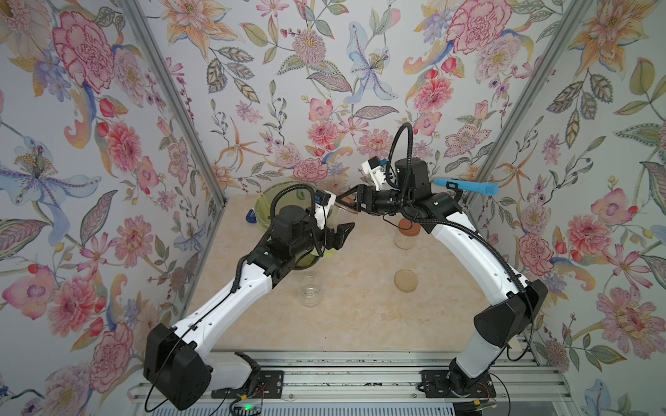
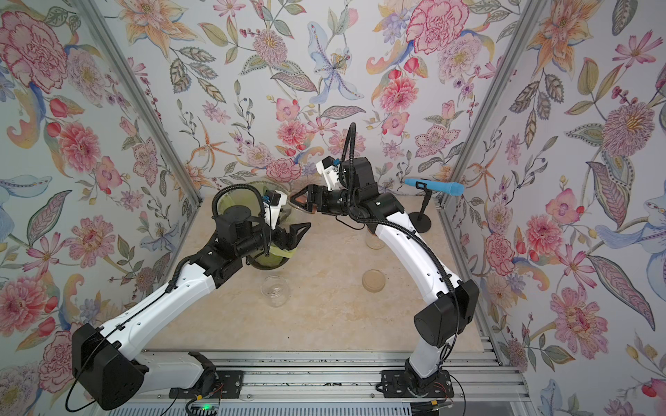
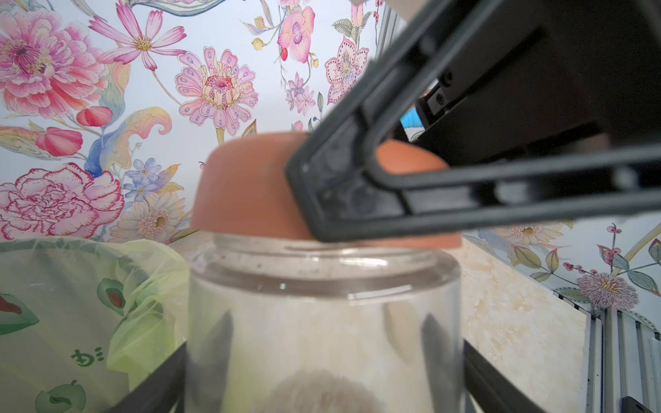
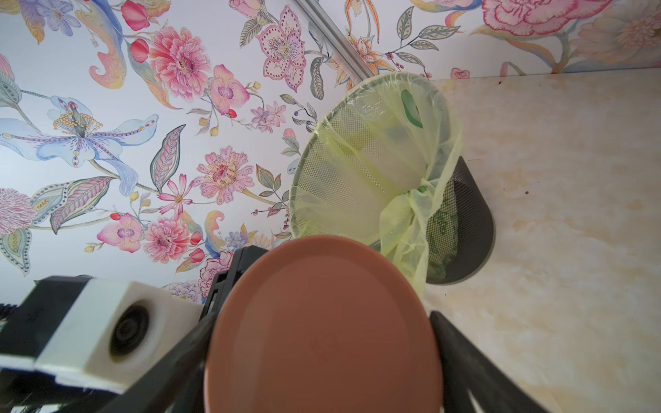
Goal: Empty moldy rice from jars
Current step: Open the lid of the jar.
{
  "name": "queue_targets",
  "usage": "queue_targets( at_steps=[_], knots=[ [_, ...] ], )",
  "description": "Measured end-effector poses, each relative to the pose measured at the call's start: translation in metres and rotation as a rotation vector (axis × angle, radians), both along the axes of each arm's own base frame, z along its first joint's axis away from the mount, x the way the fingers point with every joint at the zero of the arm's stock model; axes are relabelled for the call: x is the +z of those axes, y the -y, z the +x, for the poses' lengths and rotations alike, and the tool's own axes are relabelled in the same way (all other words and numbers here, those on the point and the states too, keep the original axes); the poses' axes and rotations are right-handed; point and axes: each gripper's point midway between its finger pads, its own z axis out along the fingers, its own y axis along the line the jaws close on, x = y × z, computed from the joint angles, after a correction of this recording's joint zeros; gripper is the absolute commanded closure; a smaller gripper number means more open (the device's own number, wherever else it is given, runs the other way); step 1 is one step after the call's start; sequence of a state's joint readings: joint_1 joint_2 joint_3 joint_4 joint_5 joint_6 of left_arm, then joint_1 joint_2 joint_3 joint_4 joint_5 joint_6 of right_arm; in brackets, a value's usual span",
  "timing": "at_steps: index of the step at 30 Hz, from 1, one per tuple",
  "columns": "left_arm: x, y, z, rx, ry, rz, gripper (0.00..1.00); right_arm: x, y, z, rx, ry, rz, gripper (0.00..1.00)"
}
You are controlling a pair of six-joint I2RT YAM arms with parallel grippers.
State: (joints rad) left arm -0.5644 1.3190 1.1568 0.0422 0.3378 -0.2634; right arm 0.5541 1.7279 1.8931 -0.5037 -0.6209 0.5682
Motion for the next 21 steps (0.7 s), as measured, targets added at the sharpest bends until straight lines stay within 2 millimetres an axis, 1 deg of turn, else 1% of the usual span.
queue_targets(
  at_steps=[3,6,13,21],
  knots=[
    [-0.0013,0.0,-0.0001,-0.005,-0.007,-0.008,1.0,-0.0009,-0.0005,0.0002,0.004,0.001,-0.001,0.34],
    [0.0,0.0004,-0.0002,-0.017,-0.01,-0.032,1.0,0.0002,-0.0008,0.0003,0.008,0.012,0.0,0.38],
    [0.0076,0.0018,-0.0027,-0.076,-0.024,-0.119,1.0,0.0085,0.0002,0.0027,0.057,0.056,0.051,0.4],
    [0.0029,0.0029,-0.0079,-0.178,-0.099,-0.215,1.0,0.0041,0.0006,0.0025,0.132,0.081,0.1,0.42]
  ],
)
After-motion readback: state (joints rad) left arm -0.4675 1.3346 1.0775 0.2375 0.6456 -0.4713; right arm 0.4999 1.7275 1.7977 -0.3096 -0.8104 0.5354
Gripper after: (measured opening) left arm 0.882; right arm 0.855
